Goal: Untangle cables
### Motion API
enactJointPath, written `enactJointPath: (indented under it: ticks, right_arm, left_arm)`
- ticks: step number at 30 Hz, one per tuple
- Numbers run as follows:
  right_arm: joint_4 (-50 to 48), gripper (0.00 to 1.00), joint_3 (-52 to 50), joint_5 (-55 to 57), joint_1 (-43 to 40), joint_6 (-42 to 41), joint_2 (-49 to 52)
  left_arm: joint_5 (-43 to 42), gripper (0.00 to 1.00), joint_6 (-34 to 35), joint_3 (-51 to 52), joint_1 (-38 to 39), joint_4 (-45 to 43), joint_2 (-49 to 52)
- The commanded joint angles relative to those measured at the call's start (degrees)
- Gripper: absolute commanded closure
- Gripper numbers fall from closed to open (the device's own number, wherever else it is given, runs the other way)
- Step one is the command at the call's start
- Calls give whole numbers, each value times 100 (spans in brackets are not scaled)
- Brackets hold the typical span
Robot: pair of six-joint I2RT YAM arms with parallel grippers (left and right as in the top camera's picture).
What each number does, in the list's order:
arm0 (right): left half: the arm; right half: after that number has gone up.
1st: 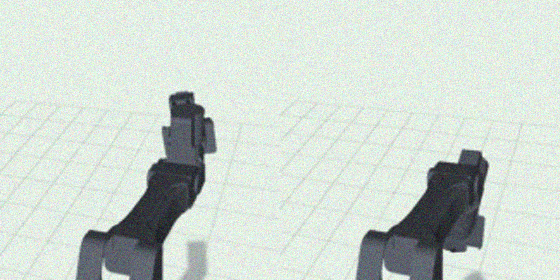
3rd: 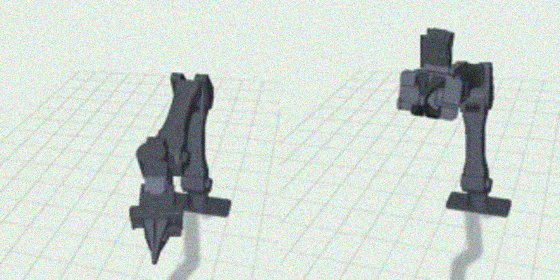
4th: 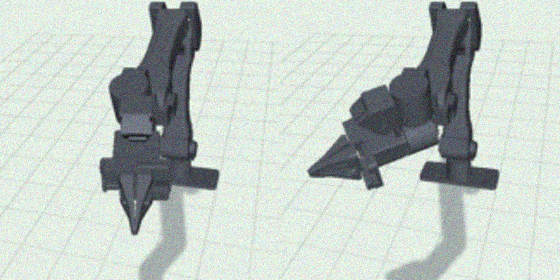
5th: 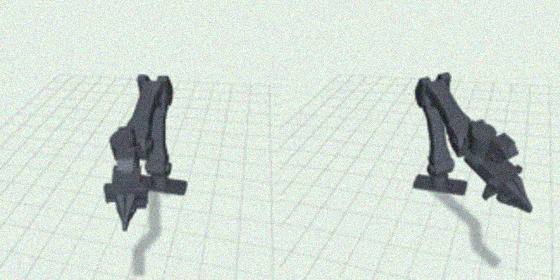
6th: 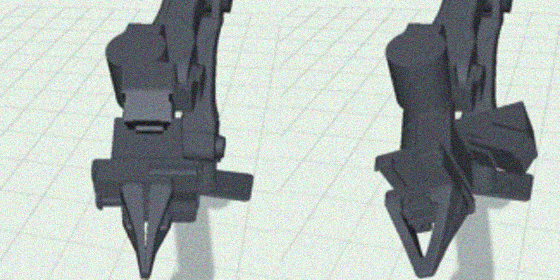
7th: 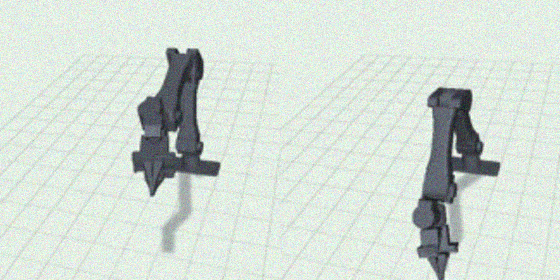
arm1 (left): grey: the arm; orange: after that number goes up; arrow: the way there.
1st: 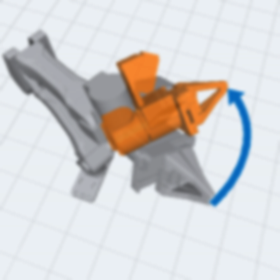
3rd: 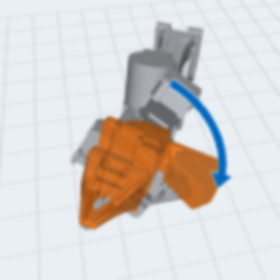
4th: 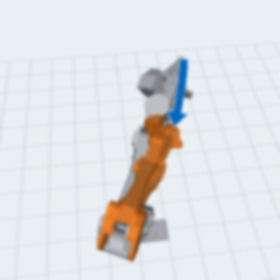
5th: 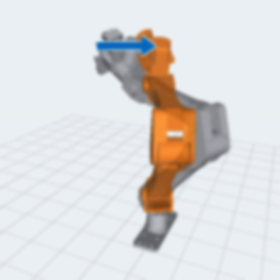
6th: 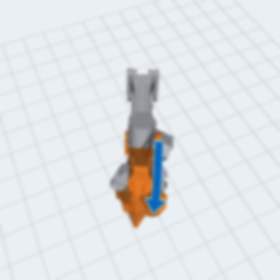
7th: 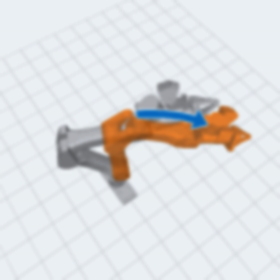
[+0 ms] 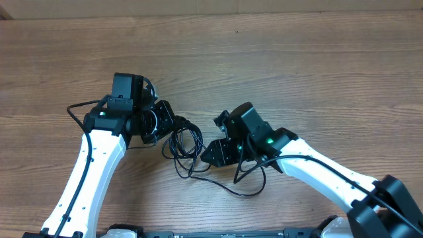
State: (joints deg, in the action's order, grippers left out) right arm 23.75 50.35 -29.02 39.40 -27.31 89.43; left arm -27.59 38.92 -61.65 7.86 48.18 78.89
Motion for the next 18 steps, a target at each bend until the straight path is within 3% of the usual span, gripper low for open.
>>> enactJointPath:
  ticks: [1, 6, 9, 12, 18]
  right_arm:
    - [28, 60, 107, 741, 24, -619, 133]
    - [-136, 69, 107, 748, 61, -850, 153]
    - [-76, 83, 107, 1147, 223, -1025, 201]
    - [-74, 83, 107, 1801, 448, -1659, 306]
    - [-33, 76, 107, 2769, 699, -1945, 490]
  left_arm:
    - [-59, 96, 57, -33, 4, -17, 17]
    - [-57, 96, 271, -33, 4, -28, 17]
    - [-114, 96, 492, -33, 7, -20, 17]
    - [-358, 96, 741, -33, 4, -28, 17]
    - [-1154, 96, 907, -33, 4, -63, 17]
